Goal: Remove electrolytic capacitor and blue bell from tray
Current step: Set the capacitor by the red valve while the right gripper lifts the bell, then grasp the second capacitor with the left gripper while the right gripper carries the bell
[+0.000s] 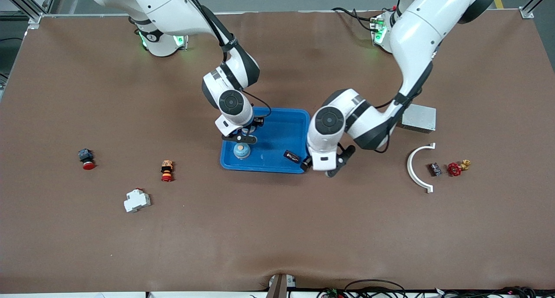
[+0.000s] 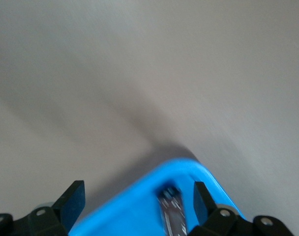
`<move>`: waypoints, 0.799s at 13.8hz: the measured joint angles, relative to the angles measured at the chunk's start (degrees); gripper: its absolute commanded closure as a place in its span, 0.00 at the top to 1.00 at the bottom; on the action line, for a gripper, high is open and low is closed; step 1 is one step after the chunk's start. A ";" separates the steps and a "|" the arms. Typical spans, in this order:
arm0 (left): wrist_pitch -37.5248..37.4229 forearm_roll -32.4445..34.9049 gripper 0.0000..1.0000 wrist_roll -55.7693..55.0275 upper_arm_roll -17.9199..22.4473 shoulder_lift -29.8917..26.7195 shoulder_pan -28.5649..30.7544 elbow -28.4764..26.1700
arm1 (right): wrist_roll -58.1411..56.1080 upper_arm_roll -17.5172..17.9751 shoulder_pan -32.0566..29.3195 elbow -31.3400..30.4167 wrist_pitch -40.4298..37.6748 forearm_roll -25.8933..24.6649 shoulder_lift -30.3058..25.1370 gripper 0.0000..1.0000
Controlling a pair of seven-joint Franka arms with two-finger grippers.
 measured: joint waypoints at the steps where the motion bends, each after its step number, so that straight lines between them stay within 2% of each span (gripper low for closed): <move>1: 0.89 -0.11 0.90 -1.69 0.02 0.48 -1.38 0.56 | -0.05 -0.21 -0.01 1.14 -2.92 0.00 -0.91 0.13; 3: 2.79 -0.13 0.82 -4.88 0.08 1.13 -3.08 0.97 | -0.10 -0.97 -0.44 3.75 -10.04 -0.22 -4.44 0.13; 5: 5.19 -0.15 0.79 -6.78 0.13 1.99 -3.49 1.02 | -1.89 -1.50 -2.61 5.69 -16.84 -1.66 -8.99 0.13; 8: 7.09 -0.15 0.72 -7.72 0.14 3.53 -3.71 1.08 | -10.41 -1.75 -8.26 6.56 -23.89 -3.13 -14.51 0.13; 11: 8.60 -0.15 0.70 -7.89 0.19 5.19 -4.40 1.10 | -21.62 -2.17 -14.44 6.68 -29.05 -6.08 -18.26 0.13</move>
